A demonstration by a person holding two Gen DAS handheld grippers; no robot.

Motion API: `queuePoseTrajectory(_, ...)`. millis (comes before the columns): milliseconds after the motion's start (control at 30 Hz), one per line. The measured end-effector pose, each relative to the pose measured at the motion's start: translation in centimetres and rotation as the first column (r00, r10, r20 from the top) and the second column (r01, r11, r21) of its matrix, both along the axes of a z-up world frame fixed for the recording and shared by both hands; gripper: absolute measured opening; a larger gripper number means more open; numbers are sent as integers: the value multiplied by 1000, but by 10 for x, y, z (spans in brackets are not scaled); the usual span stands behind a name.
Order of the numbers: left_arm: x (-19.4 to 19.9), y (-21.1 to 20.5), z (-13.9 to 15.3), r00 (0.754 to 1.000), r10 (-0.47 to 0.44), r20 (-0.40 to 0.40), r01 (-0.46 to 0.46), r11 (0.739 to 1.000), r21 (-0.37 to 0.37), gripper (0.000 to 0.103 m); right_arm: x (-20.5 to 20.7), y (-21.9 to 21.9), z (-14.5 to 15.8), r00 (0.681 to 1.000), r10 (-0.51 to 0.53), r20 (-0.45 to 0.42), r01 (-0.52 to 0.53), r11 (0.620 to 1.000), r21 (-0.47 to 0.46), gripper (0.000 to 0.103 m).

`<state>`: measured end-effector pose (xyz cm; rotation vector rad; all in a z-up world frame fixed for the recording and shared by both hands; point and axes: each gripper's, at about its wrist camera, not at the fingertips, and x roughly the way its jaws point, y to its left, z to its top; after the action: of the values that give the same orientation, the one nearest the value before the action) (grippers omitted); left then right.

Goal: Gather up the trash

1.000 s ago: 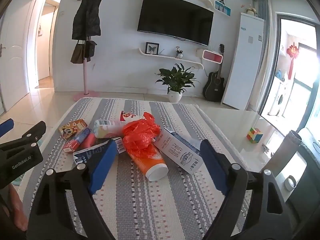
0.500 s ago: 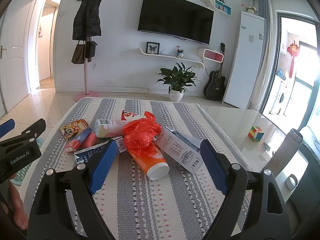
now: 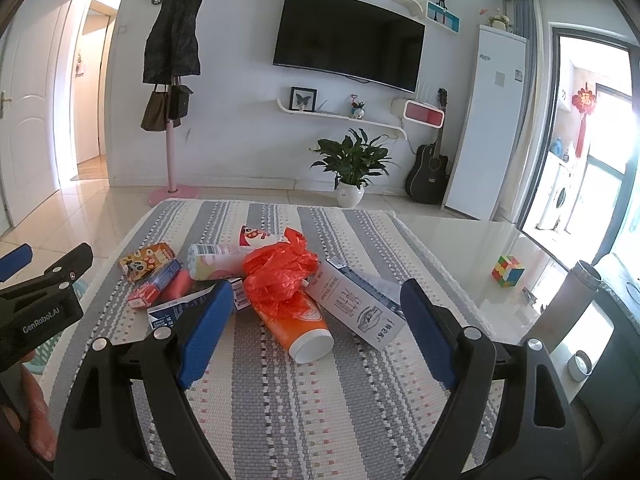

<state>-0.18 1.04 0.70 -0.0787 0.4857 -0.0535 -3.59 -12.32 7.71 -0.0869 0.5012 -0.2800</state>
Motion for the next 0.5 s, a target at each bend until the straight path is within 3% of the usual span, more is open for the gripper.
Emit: queuePoseTrajectory(500,-2,-3,4,1000,-10,15,10,1000,-4,96,-13,-7,18,1000,-19,25,19,1000,-5,81)
